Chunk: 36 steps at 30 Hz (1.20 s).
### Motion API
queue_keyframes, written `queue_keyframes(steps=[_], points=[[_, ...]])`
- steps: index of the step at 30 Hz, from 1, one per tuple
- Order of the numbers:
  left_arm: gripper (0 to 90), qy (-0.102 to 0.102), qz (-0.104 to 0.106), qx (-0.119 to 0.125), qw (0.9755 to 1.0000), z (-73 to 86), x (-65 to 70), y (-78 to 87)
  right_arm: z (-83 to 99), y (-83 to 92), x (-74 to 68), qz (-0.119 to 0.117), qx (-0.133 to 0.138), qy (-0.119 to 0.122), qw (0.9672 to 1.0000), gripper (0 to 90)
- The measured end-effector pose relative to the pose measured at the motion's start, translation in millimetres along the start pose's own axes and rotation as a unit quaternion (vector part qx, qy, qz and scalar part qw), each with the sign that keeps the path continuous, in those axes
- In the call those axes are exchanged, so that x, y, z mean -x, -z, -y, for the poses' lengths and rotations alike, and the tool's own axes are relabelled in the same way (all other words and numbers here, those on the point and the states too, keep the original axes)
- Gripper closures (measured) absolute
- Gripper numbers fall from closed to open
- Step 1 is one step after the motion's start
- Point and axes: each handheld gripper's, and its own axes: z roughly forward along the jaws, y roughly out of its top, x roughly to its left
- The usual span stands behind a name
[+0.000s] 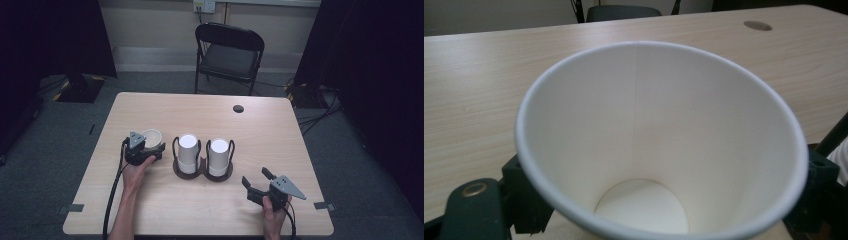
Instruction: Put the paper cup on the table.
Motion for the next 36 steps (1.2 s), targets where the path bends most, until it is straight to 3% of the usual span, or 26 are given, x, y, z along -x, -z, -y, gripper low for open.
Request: queue_keyframes(steps=[4, 7, 8, 9, 11, 14, 15, 16, 19, 20, 24, 26, 32, 36], points=[[15.5, -0.006, 0.001, 0.002, 1.0, 5.8, -2.0, 3.6, 0.3, 1.0, -0.3, -0.001, 0.002, -0.002, 1.0, 14.2], [15.3, 0.007, -0.007, 0.002, 0.9999, 8.6, -3.6, 6.4, 0.3, 1.0, -0.2, -0.002, 0.001, -0.004, 1.0, 14.2], [15.5, -0.001, -0.012, -0.006, 0.9999, 8.2, -4.6, 8.1, 0.3, 1.0, -0.1, -0.001, 0.001, -0.003, 1.0, 14.2], [15.5, 0.001, -0.014, -0.004, 0.9999, 8.2, -3.8, 8.9, 0.2, 0.8, -0.2, -0.002, 0.001, -0.003, 1.0, 14.2], [15.5, -0.013, -0.014, -0.001, 0.9998, 8.4, -3.8, 12.6, 0.3, 0.8, -0.3, -0.001, 0.001, -0.004, 1.0, 14.2], [15.5, -0.001, -0.012, 0.005, 0.9999, 11.8, -6.0, 17.9, 0.3, 1.0, -0.3, 0.0, 0.002, -0.004, 1.0, 14.2], [15.5, 0.012, -0.012, 0.012, 0.9998, 13.6, -6.3, 19.1, 0.3, 1.0, -0.2, 0.0, 0.001, -0.004, 1.0, 14.2], [15.5, 0.012, -0.014, 0.006, 0.9998, 14.7, -7.2, 21.3, 0.2, 0.9, -0.2, 0.0, 0.001, -0.004, 1.0, 14.2], [15.5, 0.007, -0.022, 0.006, 0.9997, 17.2, -4.2, 26.1, 0.3, 0.9, -0.1, 0.001, 0.001, -0.005, 1.0, 14.2], [15.5, 0.016, -0.019, 0.012, 0.9996, 17.9, -2.4, 26.8, 0.3, 0.8, 0.0, 0.001, 0.002, -0.004, 1.0, 14.2], [15.6, 0.003, -0.024, 0.002, 0.9997, 19.4, -0.1, 30.7, 0.3, 1.0, -0.2, 0.001, 0.002, -0.004, 1.0, 14.2], [15.5, 0.01, -0.018, 0.012, 0.9997, 20.9, 2.0, 33.8, 0.3, 1.0, -0.2, 0.001, 0.003, -0.004, 1.0, 14.2], [15.5, -0.005, -0.009, 0.024, 0.9996, 20.7, 14.2, 44.7, 0.2, 0.7, -0.2, 0.001, 0.001, -0.004, 1.0, 14.1], [15.6, -0.003, -0.003, 0.041, 0.9992, 20.7, 22.3, 53.9, 0.2, 0.7, -0.4, 0.002, 0.001, -0.002, 1.0, 14.1]])
